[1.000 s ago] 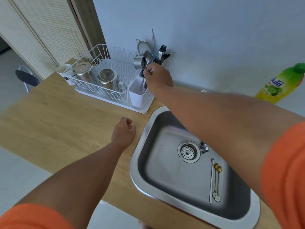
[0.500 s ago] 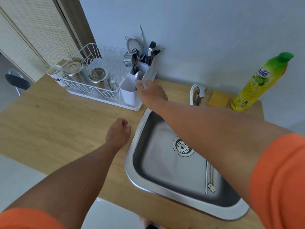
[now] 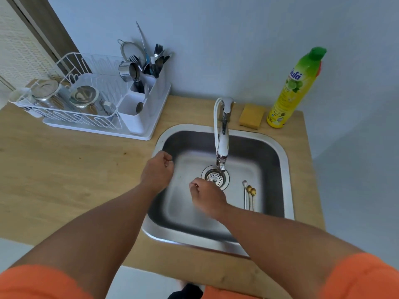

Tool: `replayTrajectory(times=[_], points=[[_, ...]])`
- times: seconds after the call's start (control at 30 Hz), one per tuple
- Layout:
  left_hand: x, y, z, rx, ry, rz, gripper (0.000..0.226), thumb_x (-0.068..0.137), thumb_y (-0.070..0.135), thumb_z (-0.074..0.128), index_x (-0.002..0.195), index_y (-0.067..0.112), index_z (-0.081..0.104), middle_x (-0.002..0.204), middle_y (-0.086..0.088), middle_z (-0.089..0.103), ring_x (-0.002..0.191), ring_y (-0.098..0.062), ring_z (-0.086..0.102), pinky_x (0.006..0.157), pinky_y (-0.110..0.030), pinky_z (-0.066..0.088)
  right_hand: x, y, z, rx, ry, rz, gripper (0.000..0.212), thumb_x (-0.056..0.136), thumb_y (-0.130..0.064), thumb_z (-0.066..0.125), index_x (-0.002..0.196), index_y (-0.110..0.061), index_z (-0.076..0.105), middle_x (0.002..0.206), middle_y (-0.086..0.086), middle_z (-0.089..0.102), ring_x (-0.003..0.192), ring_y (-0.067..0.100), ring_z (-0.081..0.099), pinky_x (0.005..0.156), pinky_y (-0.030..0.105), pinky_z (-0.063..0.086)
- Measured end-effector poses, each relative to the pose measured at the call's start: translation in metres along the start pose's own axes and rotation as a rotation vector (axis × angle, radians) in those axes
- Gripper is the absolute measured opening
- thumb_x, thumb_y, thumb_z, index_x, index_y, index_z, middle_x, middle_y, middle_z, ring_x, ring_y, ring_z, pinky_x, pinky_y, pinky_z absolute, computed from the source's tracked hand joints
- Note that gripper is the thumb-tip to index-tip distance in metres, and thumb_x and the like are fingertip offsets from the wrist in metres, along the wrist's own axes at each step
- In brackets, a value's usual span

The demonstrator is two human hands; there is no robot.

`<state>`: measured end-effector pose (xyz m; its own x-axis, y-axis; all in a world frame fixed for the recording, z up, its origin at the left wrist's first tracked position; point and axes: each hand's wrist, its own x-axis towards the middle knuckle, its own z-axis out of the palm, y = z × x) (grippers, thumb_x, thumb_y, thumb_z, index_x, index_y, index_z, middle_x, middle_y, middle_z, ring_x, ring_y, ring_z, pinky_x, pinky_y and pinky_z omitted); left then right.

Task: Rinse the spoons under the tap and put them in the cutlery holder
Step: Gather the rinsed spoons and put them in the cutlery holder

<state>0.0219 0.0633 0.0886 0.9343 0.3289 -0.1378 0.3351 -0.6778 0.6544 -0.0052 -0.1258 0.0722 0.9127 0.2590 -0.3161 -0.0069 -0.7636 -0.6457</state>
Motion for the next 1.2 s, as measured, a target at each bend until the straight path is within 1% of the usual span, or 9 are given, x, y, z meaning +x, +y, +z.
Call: replayTrajectory(times=[0.27,0.4,0.53,0.63,0.73,0.8,0.9,1.0,1.2], points=[[-0.020,0.033,0.077,0.046,-0.252,-0.012,0.004,0.093,0.029,0.060,0.090,0.030,0.060,0.098,0.000,0.071,0.091,-0.026,0.066,0.081,-0.035,0.054,-0.023,0.091,-0.042,-0.131,0.043,0.239,0.025,0.098,-0.028,0.044,0.103,-0.020,0.067,0.104,0.006,0.073,0.096,0.029,0.067,0.074,0.032,0.050],[-0.036,0.054,0.119,0.093,-0.394,0.009,0.014,0.095,0.030,0.057,0.099,0.024,0.069,0.106,-0.006,0.073,0.100,-0.030,0.066,0.088,-0.040,0.056,-0.024,0.114,-0.056,-0.133,0.077,0.387,0.023,0.096,-0.019,0.048,0.108,-0.010,0.066,0.110,0.014,0.069,0.101,0.035,0.068,0.076,0.030,0.048],[-0.051,0.069,0.154,0.107,-0.506,0.026,0.016,0.096,0.030,0.059,0.099,0.019,0.069,0.105,-0.004,0.072,0.098,-0.027,0.066,0.089,-0.041,0.056,-0.024,0.124,-0.061,-0.102,0.064,0.513,0.005,0.094,-0.014,0.054,0.091,-0.011,0.057,0.105,0.013,0.069,0.084,0.029,0.066,0.066,0.027,0.046],[-0.061,0.078,0.175,0.106,-0.564,0.020,0.014,0.096,0.032,0.063,0.097,0.019,0.069,0.104,-0.003,0.073,0.100,-0.025,0.067,0.092,-0.043,0.056,-0.023,0.130,-0.061,-0.080,0.095,0.572,0.003,0.093,-0.014,0.057,0.095,-0.014,0.059,0.105,0.011,0.067,0.076,0.025,0.057,0.065,0.026,0.044],[-0.068,0.087,0.192,0.111,-0.582,0.000,0.018,0.094,0.032,0.066,0.090,0.016,0.072,0.098,-0.006,0.075,0.096,-0.027,0.069,0.089,-0.042,0.057,-0.020,0.134,-0.061,-0.052,0.096,0.609,0.018,0.094,-0.017,0.062,0.110,-0.009,0.066,0.110,0.012,0.069,0.091,0.029,0.068,0.066,0.027,0.045],[-0.071,0.094,0.201,0.140,-0.593,-0.020,0.019,0.093,0.033,0.066,0.089,0.016,0.073,0.097,-0.008,0.075,0.095,-0.029,0.070,0.087,-0.041,0.057,-0.018,0.136,-0.061,-0.019,0.089,0.632,0.022,0.095,-0.021,0.066,0.111,-0.006,0.067,0.111,0.013,0.070,0.092,0.028,0.069,0.067,0.027,0.046],[-0.074,0.102,0.213,0.235,-0.576,-0.047,0.017,0.092,0.022,0.060,0.103,0.019,0.073,0.110,-0.007,0.073,0.102,-0.030,0.069,0.084,-0.037,0.052,-0.015,0.139,-0.060,0.011,0.086,0.650,0.023,0.096,-0.023,0.066,0.111,-0.005,0.067,0.113,0.015,0.070,0.101,0.030,0.070,0.070,0.029,0.049],[-0.076,0.107,0.221,0.293,-0.538,-0.071,0.023,0.093,0.015,0.055,0.110,0.020,0.070,0.116,-0.008,0.070,0.104,-0.031,0.068,0.080,-0.036,0.049,-0.013,0.141,-0.058,0.042,0.094,0.674,0.021,0.097,-0.021,0.065,0.111,-0.006,0.066,0.114,0.014,0.070,0.103,0.030,0.070,0.070,0.028,0.049],[-0.079,0.102,0.225,0.275,-0.496,-0.137,0.017,0.094,0.024,0.060,0.109,0.016,0.065,0.110,-0.008,0.068,0.098,-0.031,0.067,0.074,-0.036,0.046,-0.009,0.145,-0.053,0.083,0.077,0.700,0.026,0.096,-0.028,0.069,0.111,-0.006,0.067,0.113,0.012,0.070,0.102,0.028,0.070,0.069,0.028,0.047]])
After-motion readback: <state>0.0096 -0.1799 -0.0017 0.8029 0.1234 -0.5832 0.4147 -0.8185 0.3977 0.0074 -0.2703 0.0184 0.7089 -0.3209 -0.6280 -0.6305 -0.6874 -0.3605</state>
